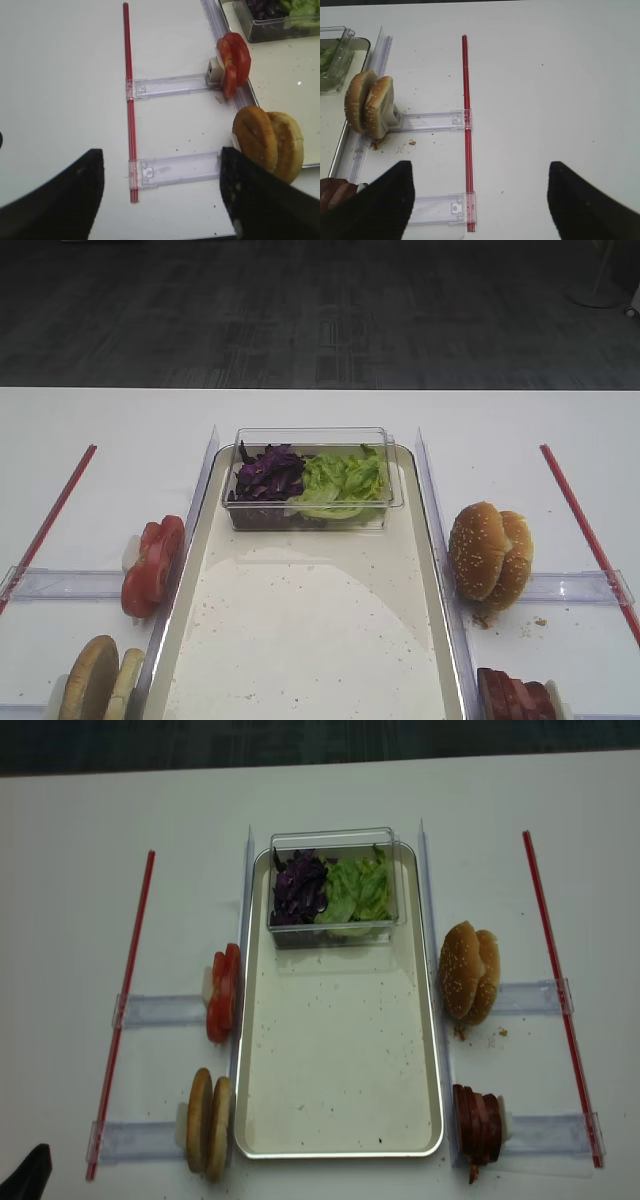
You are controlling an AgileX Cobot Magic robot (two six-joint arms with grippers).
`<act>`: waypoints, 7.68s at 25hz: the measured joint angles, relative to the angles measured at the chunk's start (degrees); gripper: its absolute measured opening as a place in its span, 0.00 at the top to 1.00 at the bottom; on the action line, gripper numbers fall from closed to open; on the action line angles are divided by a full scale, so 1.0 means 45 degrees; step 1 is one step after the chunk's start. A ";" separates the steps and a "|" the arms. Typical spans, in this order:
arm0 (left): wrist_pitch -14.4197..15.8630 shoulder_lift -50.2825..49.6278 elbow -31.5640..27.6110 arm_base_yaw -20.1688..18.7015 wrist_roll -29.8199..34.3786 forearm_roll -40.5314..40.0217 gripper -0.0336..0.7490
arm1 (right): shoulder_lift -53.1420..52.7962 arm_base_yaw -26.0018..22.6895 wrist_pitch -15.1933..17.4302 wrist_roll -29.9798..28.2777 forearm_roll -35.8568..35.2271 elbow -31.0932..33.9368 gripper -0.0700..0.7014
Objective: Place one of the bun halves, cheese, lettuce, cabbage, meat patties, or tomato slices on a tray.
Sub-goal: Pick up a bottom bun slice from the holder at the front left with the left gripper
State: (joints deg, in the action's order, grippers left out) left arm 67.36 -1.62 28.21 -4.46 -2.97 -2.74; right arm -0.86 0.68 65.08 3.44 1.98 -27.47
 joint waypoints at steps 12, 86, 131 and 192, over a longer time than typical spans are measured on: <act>0.0913 -0.4348 0.1900 0.0000 0.0348 0.0246 0.38 | 0.0000 0.0000 0.0000 0.0000 0.0000 0.0000 0.17; 0.0544 -1.5588 0.4524 -0.4199 -0.4449 0.1973 0.40 | 0.0000 0.0000 0.0000 0.0000 0.0000 0.0000 0.17; -0.0529 -1.8263 0.5613 -0.8575 -0.6851 0.1007 0.41 | 0.0000 0.0000 0.0000 0.0000 0.0000 0.0000 0.17; -0.0541 -2.0059 0.5676 -0.7685 -0.5955 0.0608 0.62 | 0.0000 0.0000 0.0000 0.0000 0.0000 0.0000 0.17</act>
State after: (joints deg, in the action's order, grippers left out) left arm 64.92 -91.88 53.75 -39.05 -29.77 0.00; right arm -0.86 0.68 65.08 3.44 1.98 -27.47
